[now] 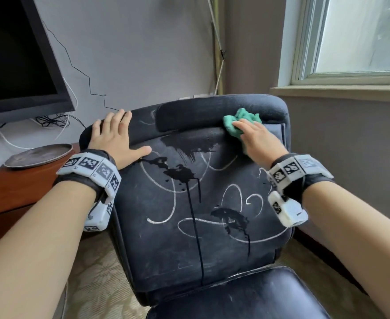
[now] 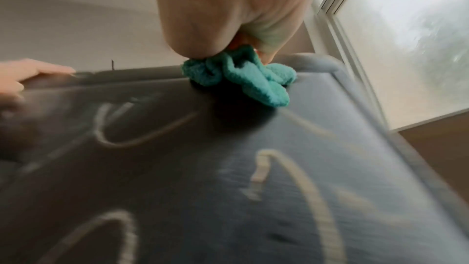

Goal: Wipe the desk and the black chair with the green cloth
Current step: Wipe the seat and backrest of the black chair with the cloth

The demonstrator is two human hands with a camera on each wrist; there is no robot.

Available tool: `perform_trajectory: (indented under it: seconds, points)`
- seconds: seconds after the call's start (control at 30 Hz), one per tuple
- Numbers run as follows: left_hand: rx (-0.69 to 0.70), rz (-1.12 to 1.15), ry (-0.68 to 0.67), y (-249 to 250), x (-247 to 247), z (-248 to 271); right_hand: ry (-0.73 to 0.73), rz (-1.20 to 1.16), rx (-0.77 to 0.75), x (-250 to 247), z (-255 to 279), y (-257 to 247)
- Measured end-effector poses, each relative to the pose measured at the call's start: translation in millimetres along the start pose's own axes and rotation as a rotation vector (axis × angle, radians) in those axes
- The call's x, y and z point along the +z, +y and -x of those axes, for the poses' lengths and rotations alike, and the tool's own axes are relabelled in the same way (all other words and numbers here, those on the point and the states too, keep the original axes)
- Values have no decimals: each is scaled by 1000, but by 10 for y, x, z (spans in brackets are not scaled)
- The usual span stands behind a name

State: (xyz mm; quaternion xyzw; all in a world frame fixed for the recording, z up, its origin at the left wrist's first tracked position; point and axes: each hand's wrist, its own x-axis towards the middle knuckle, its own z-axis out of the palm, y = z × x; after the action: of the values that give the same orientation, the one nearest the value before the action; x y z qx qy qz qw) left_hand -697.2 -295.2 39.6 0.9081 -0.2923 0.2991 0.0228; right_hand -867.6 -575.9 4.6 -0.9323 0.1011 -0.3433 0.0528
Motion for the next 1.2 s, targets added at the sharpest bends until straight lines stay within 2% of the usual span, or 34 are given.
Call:
perform_trajectory:
  seconds: [0.13, 0.23, 0.33, 0.47, 0.53, 0.67, 0.77, 0.87, 0.93, 1.13, 1.2]
  points:
    - [-18, -16, -32, 51, -9, -15, 27, 33, 159, -83, 158, 407]
    - [-38, -30, -43, 65, 12, -26, 25, -29, 176, -34, 162, 383]
    - [-40, -7, -40, 37, 19, -22, 34, -130, 259, 51, 178, 314]
    - [-11, 66, -10, 8, -11, -10, 249, -243, 355, 106, 114, 40]
    - [3, 134, 11, -21, -32, 9, 321, -303, 272, 134, -28, -259]
    - [48, 102, 44, -88, -36, 28, 306, -299, -1, 163, -477, -963]
    - [64, 103, 47, -160, -19, 67, 267, -251, -1, 227, -762, -1311]
    - [-5, 151, 52, -275, 35, 145, 168, -157, 34, 350, -890, -1413]
    - [-47, 130, 52, -353, 89, 194, 133, -143, -9, 400, -908, -1408]
    - [-67, 108, 128, -356, 208, 318, -9, -210, -331, 464, -805, -1455]
    - [-72, 125, 128, -360, 200, 335, -78, -176, -491, 561, -651, -1488]
